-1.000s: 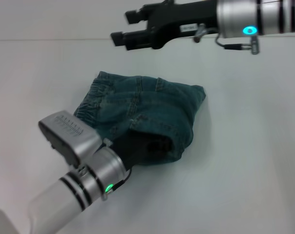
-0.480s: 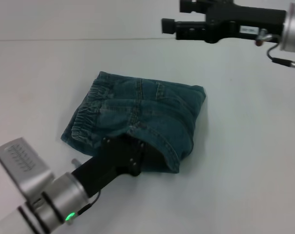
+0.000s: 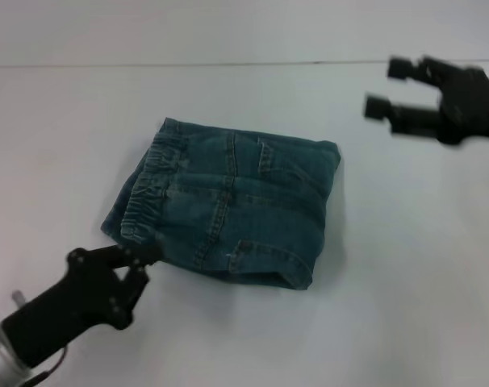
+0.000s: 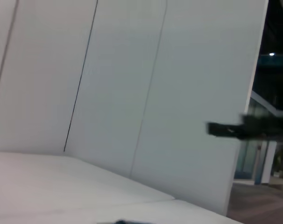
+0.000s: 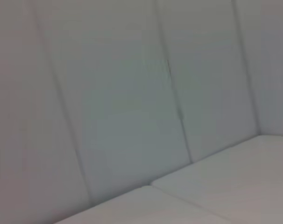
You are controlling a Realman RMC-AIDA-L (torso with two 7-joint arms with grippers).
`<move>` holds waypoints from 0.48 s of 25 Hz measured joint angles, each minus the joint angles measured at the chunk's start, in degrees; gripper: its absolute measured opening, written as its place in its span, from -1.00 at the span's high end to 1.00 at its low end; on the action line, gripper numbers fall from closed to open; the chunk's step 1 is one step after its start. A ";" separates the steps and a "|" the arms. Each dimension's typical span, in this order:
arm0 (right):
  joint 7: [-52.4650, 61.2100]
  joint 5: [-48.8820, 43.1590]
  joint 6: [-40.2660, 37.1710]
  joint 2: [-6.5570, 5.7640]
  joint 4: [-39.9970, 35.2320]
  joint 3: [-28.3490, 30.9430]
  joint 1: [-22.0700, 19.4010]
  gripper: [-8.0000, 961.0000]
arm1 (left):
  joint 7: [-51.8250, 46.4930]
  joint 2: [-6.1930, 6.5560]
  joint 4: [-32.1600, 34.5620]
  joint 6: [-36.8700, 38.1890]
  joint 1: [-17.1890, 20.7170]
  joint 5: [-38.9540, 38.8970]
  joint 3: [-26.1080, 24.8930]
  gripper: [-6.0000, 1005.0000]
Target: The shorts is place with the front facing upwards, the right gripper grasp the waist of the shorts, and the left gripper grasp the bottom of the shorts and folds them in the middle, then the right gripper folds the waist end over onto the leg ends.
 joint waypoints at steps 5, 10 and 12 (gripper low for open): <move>0.16 -3.92 -10.03 -0.57 -0.36 1.91 -3.55 -0.94 | -24.29 0.50 12.97 1.50 -2.39 1.47 3.48 0.78; 2.53 -8.99 -10.65 0.00 -0.54 2.28 -4.08 -0.95 | -33.18 0.53 21.16 2.87 -4.44 2.11 9.18 0.57; 2.58 -9.21 -10.69 0.07 -0.25 2.02 -4.05 -0.95 | -35.29 0.54 23.29 3.46 -4.99 2.11 10.96 0.50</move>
